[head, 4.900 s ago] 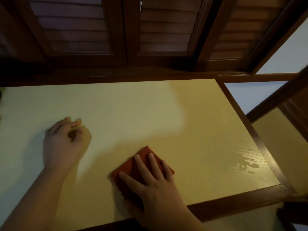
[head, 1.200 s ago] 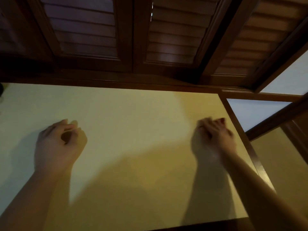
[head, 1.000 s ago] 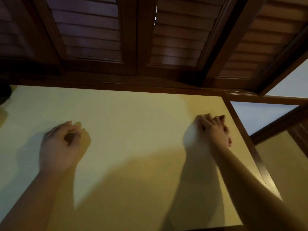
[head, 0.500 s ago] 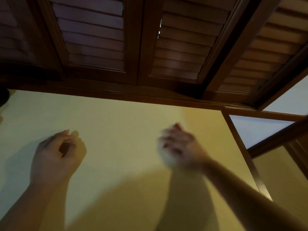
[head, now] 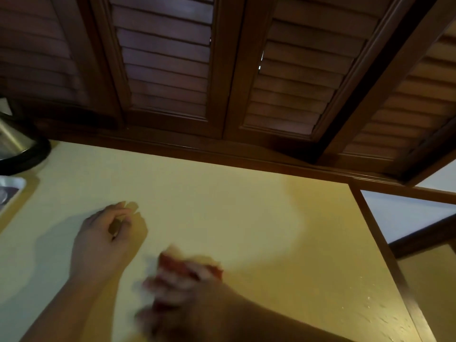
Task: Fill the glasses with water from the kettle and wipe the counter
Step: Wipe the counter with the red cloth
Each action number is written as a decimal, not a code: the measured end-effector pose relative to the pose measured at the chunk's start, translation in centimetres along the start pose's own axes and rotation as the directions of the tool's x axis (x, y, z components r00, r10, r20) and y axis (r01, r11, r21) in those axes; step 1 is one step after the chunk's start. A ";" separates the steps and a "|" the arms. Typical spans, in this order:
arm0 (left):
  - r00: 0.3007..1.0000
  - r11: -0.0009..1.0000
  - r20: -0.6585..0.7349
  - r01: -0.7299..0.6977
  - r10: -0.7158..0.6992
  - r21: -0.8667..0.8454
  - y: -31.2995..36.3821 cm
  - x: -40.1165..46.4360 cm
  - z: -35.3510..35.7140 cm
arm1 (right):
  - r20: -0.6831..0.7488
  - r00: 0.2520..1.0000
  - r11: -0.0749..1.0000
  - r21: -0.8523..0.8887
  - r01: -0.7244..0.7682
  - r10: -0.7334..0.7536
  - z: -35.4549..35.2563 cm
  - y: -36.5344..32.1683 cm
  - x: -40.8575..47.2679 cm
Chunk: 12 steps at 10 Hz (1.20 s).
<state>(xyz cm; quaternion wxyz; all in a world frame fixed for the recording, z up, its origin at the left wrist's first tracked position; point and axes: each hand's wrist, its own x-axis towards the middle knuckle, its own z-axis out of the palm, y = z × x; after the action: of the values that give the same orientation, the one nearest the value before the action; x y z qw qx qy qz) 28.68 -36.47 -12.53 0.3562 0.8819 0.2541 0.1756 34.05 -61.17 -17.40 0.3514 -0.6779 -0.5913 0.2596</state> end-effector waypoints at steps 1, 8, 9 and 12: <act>0.999 0.996 0.047 0.022 -0.018 -0.088 0.1 0.0 -0.7 | -0.028 0.984 0.966 -0.191 -0.176 0.174 -0.8 -3.0 -1.8; 0.979 0.996 0.198 -0.060 0.047 0.060 -1.3 -2.6 -6.4 | -0.113 0.986 0.655 -0.737 -0.167 0.125 -4.9 -2.5 -7.4; 0.965 0.994 0.253 -0.084 0.063 0.073 -2.1 -3.5 -7.2 | -0.506 0.798 0.607 -0.534 -0.589 0.328 -11.5 1.9 -7.6; 0.979 0.991 0.202 -0.058 0.032 0.124 -1.3 -4.0 -8.4 | -0.360 0.852 0.660 -0.540 -0.522 0.379 -2.6 -3.4 15.0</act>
<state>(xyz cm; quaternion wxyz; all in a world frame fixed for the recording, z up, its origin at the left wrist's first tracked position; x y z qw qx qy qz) 20.92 -33.41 -8.19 0.3181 0.9217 0.2079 0.0778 36.43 -46.69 -12.20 0.0951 -0.9041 -0.4132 0.0542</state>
